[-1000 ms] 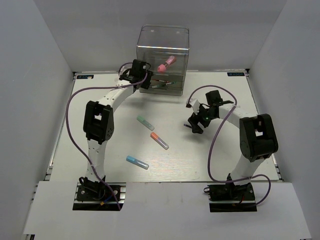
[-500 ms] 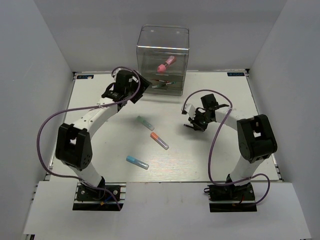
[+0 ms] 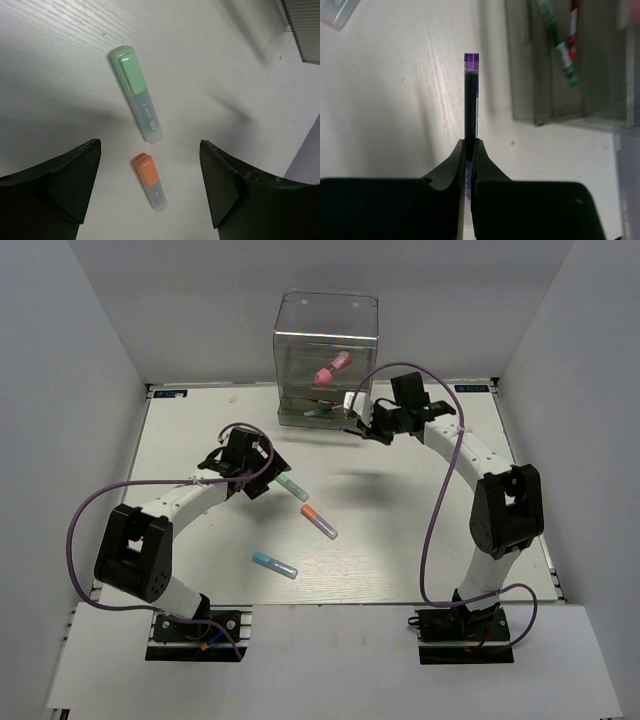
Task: Sort the stationery into containers
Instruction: Pick up the pen from the center of the board, then place the pen in the drawer.
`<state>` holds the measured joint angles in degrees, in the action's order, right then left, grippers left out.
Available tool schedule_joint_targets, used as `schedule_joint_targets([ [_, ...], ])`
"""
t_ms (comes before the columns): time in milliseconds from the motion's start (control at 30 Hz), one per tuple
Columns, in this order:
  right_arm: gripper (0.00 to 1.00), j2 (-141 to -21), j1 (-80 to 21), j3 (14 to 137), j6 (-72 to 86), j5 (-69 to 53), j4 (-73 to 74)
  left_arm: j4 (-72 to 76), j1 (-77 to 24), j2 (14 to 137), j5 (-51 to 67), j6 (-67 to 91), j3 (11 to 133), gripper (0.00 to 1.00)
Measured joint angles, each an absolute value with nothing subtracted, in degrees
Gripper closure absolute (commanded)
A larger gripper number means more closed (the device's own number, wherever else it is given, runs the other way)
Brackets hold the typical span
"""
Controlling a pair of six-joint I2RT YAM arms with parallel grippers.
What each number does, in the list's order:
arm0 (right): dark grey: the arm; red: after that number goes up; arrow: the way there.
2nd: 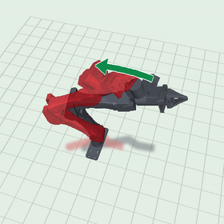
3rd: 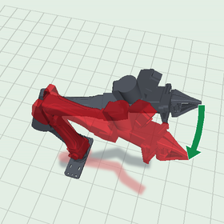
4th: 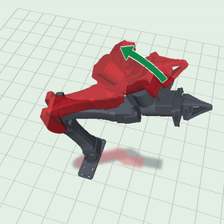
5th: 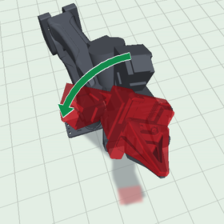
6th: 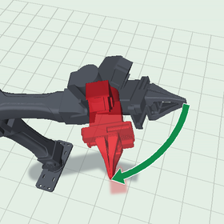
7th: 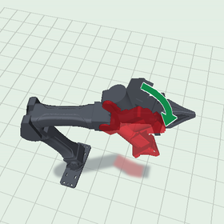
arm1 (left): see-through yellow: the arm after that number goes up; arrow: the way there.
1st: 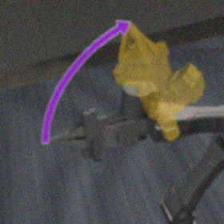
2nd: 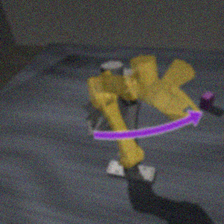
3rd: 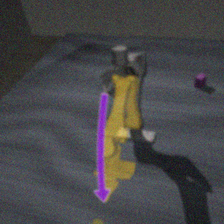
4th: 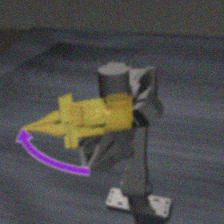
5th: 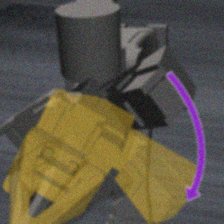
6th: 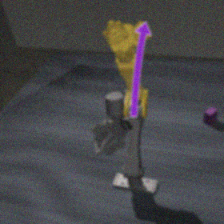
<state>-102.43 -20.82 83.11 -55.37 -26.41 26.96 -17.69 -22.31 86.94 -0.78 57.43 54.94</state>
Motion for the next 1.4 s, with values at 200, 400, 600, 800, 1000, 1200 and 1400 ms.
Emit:
schedule_joint_targets([
  [200, 1.0, -107.5, -24.3, 91.7, -54.7, -25.6, 21.4, -18.5, -22.3, 86.4, -0.5, 57.5, 53.2, 0.11],
  [400, 1.0, -116.0, -27.2, 95.6, -54.2, -20.6, 15.2, -19.4, -22.3, 86.2, -0.2, 57.4, 52.9, 0.11],
  [600, 1.0, -122.3, -28.4, 101.9, -54.3, -16.9, 12.7, -20.1, -22.3, 84.3, -0.1, 57.4, 51.4, 0.11],
  [800, 1.0, -122.1, -28.4, 102.6, -54.7, -17.0, 11.4, -20.4, -22.3, 83.0, -0.1, 57.5, 49.7, 0.11],
  [1000, 1.0, -120.5, -28.5, 102.3, -54.7, -18.1, 10.1, -20.5, -22.3, 83.0, 0.1, 57.5, 49.3, 0.11],
  [1200, 1.0, -122.4, -28.5, 105.4, -55.9, -17.3, 7.9, -20.8, -22.3, 83.5, 0.5, 57.5, 49.9, 0.11],
  [1400, 0.72, -125.9, -28.5, 106.7, -57.1, -16.2, 6.7, -20.8, -22.3, 83.6, 0.6, 57.5, 50.2, 0.11],
])
